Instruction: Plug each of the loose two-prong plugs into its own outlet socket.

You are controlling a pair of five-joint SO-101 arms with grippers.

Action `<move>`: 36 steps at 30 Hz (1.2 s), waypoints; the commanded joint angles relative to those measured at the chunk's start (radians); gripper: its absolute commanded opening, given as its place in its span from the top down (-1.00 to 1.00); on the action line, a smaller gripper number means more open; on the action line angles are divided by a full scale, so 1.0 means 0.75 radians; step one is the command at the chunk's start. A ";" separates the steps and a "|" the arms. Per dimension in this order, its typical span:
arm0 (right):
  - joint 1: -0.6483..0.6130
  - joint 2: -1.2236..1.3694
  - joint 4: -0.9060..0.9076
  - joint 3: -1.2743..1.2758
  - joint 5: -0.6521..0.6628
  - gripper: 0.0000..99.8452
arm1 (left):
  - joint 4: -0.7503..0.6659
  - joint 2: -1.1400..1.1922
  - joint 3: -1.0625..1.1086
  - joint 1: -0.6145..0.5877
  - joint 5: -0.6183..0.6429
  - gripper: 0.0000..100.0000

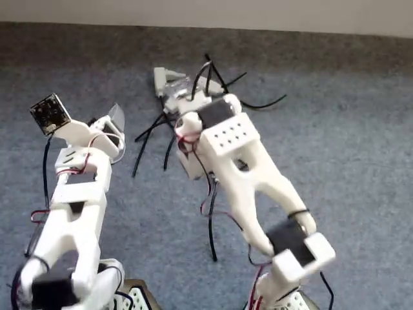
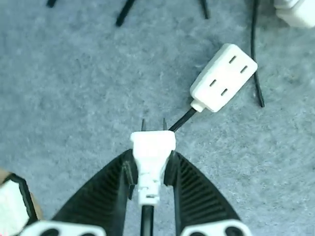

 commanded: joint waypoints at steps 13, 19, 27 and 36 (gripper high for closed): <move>0.204 0.193 0.114 -0.453 -0.389 0.97 | 0.125 0.402 -0.404 -0.017 0.012 0.55; 0.257 0.191 0.114 -0.435 -0.389 0.97 | 0.125 0.406 -0.406 -0.048 0.012 0.55; 0.326 0.191 0.111 -0.435 -0.685 0.97 | 0.125 0.408 -0.406 -0.060 0.012 0.55; 0.320 0.199 0.105 -0.435 -0.878 0.97 | 0.127 0.408 -0.404 -0.058 0.012 0.55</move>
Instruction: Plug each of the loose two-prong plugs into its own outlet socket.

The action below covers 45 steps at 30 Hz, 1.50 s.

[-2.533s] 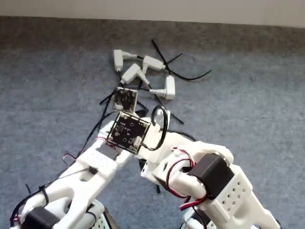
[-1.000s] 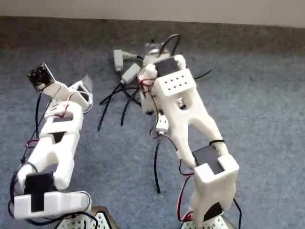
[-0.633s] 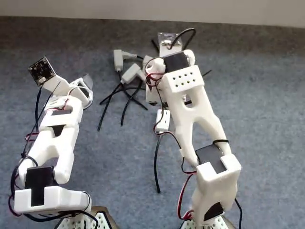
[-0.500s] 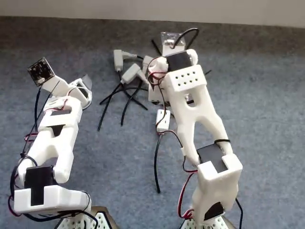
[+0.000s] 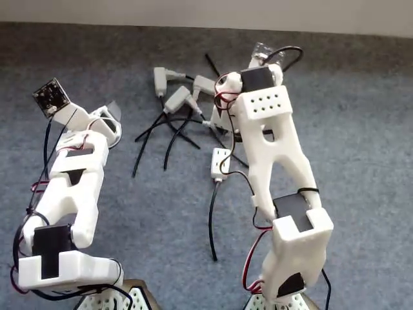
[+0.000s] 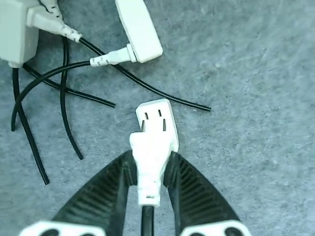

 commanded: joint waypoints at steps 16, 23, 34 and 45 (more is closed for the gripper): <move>-0.114 0.334 0.044 -0.097 0.158 0.97 | 0.004 -0.003 -0.050 -0.009 0.008 0.55; -0.109 0.334 0.036 -0.097 0.158 0.97 | 0.004 -0.003 -0.050 -0.009 0.008 0.55; -0.089 0.334 0.005 -0.197 0.235 0.97 | 0.006 -0.003 -0.050 -0.009 0.008 0.55; -0.009 0.345 -0.001 -0.193 0.237 0.97 | 0.008 -0.003 -0.050 -0.009 0.008 0.55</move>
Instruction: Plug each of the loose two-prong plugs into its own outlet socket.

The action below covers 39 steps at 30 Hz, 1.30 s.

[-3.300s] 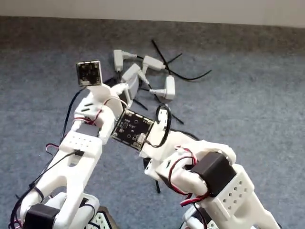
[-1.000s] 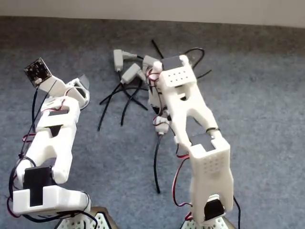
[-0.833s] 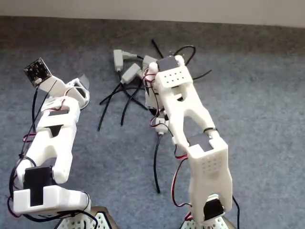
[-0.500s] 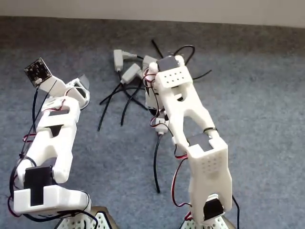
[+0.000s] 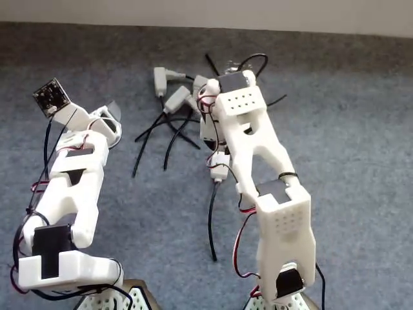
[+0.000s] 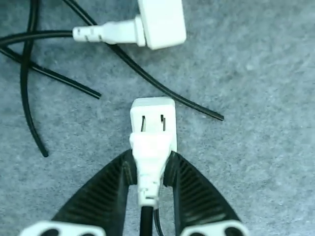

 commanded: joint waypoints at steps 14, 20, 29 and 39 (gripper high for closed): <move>0.044 0.120 0.003 -0.126 0.023 0.97 | 0.008 -0.007 -0.046 -0.009 0.008 0.55; 0.024 0.111 0.048 -0.251 0.023 0.97 | 0.008 -0.007 -0.048 -0.009 0.008 0.55; -0.064 0.107 0.054 -0.267 0.045 0.97 | 0.006 -0.005 -0.050 -0.007 0.008 0.55; -0.069 -0.377 0.054 0.132 0.634 0.97 | 0.004 -0.011 -0.052 0.069 -0.002 0.54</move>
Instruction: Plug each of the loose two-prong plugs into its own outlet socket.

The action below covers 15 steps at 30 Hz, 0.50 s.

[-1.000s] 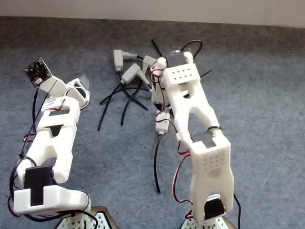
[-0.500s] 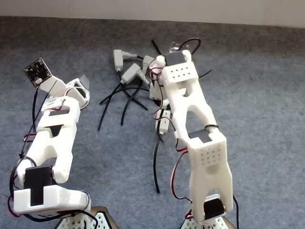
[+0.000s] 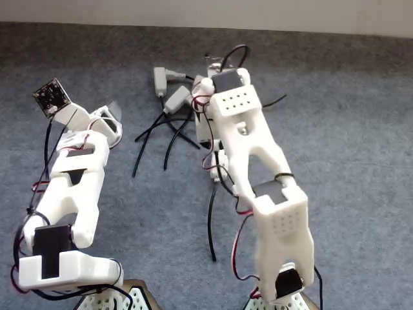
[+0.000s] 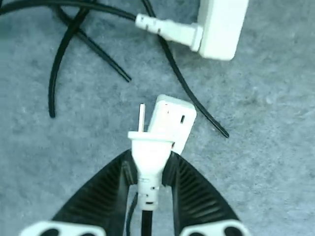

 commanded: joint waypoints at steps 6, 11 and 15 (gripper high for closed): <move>-0.005 -0.725 0.048 0.445 0.313 0.96 | 0.002 -0.013 -0.052 0.071 -0.002 0.54; -0.007 -0.977 0.046 0.633 0.381 0.96 | 0.002 -0.013 -0.052 0.148 -0.002 0.54; -0.005 -1.143 0.048 0.733 0.546 0.96 | 0.002 -0.013 -0.052 0.202 -0.004 0.54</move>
